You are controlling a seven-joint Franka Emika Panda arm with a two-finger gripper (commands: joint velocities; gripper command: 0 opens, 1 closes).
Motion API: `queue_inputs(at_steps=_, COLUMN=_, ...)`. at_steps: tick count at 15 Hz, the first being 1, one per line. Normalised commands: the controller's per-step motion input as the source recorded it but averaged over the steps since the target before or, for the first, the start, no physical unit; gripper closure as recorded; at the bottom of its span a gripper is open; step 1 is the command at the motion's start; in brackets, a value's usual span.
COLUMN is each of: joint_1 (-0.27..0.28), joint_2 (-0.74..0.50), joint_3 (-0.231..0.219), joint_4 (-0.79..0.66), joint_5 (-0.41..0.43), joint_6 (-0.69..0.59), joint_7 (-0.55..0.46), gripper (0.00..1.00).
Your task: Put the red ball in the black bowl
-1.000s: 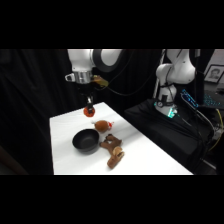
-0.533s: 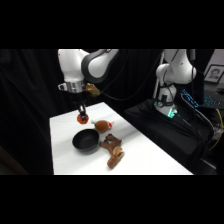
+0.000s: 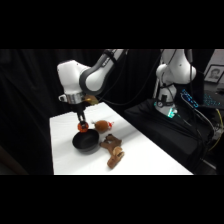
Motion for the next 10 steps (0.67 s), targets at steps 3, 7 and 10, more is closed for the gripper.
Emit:
queue_inputs(at_steps=3, joint_1=-0.089, joint_2=0.20, joint_3=0.097, joint_4=0.19, joint_5=0.117, joint_6=0.11, joint_7=-0.12, gripper=0.98)
queue_inputs(at_steps=7, joint_1=-0.106, joint_2=0.16, joint_3=0.107, joint_4=0.22, joint_5=0.123, joint_6=0.02, joint_7=-0.13, gripper=0.65)
queue_inputs(at_steps=10, joint_1=-0.095, joint_2=0.12, joint_3=0.088, joint_4=0.26, joint_5=0.107, joint_6=-0.09, joint_7=-0.11, gripper=0.42)
